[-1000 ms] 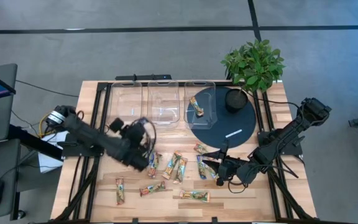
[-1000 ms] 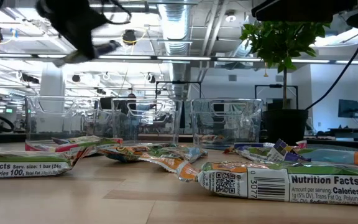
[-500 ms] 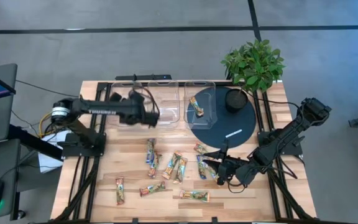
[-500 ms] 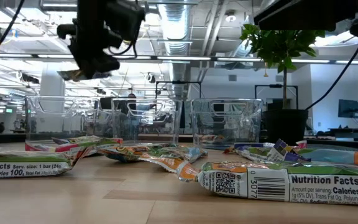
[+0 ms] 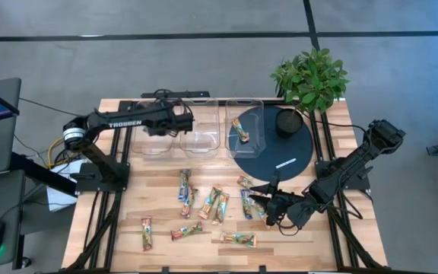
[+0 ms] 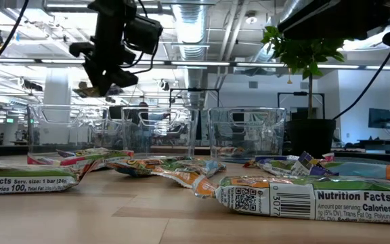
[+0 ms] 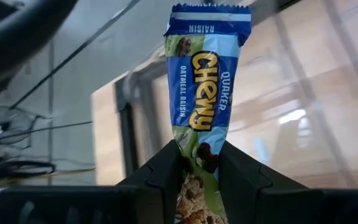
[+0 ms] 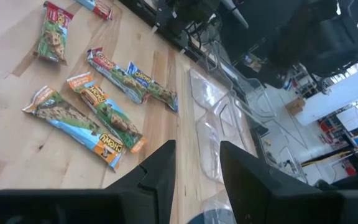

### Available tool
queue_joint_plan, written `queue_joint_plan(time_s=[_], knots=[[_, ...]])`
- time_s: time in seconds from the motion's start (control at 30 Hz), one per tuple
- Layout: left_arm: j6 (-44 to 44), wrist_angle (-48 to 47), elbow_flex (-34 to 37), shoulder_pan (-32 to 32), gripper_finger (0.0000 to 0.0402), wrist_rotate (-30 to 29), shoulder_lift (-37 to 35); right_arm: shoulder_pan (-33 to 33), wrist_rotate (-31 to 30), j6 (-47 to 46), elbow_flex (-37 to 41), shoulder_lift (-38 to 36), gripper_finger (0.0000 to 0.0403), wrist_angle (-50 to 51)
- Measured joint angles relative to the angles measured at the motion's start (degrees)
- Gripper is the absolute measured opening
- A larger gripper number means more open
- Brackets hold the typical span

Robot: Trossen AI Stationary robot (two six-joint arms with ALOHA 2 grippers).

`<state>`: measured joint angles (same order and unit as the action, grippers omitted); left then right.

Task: Pick and place Granola Bars by type
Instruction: Put the left blue chocolate chip into the left transparent bin

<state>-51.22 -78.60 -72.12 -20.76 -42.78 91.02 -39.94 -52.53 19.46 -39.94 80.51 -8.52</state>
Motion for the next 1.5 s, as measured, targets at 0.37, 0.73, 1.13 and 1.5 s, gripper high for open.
queue_joint_plan(time_s=[0.37,0.73,1.13,1.5], knots=[[3.6,2.0,0.0,-2.2,0.0087,0.1,0.0,0.0,0.0,-0.1,0.0,0.0,0.0118,0.9],[3.9,2.0,7.1,-3.8,0.0087,0.5,0.0,0.0,0.0,-1.0,0.0,0.0,0.0118,1.7],[4.1,3.7,13.4,-3.7,0.0087,-0.8,0.0,2.2,0.1,-1.6,0.0,0.0,0.0118,1.7],[15.2,11.9,13.4,-3.2,0.0087,-0.4,0.0,2.4,0.2,-3.0,0.0,0.0,0.0118,3.4]])
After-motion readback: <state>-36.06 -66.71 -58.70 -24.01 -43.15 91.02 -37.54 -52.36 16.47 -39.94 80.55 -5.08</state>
